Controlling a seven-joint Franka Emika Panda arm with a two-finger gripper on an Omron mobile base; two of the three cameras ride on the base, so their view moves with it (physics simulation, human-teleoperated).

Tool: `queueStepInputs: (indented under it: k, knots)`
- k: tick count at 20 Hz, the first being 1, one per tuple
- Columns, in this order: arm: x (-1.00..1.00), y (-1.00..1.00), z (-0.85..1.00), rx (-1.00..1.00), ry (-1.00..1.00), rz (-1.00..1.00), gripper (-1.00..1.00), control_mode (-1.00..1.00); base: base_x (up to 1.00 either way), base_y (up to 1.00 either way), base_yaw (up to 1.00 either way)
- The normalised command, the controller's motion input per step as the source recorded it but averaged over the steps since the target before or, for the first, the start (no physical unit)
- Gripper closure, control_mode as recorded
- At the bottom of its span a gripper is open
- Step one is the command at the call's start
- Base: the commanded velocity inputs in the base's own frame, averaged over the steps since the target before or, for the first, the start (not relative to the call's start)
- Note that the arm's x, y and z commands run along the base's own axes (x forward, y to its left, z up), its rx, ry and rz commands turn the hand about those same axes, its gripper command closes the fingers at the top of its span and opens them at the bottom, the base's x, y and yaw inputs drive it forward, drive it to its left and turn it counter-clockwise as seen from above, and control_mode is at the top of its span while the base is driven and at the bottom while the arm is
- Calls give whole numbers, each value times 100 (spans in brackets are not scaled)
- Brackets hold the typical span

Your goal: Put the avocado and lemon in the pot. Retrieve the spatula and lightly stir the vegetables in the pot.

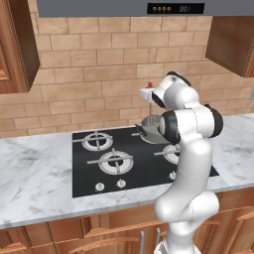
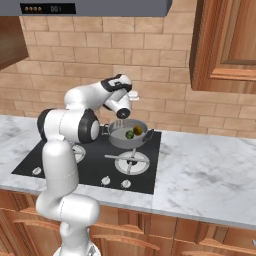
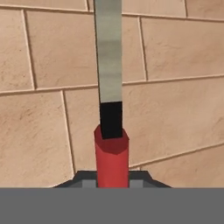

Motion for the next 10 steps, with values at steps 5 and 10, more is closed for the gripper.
queueStepInputs:
  k: [5, 10]
  knots:
    - [-20, -10, -9, 3, 3, 7, 100, -100, 0, 0, 0]
    - [-26, -55, -10, 0, 0, 9, 100, -100, 0, 0, 0]
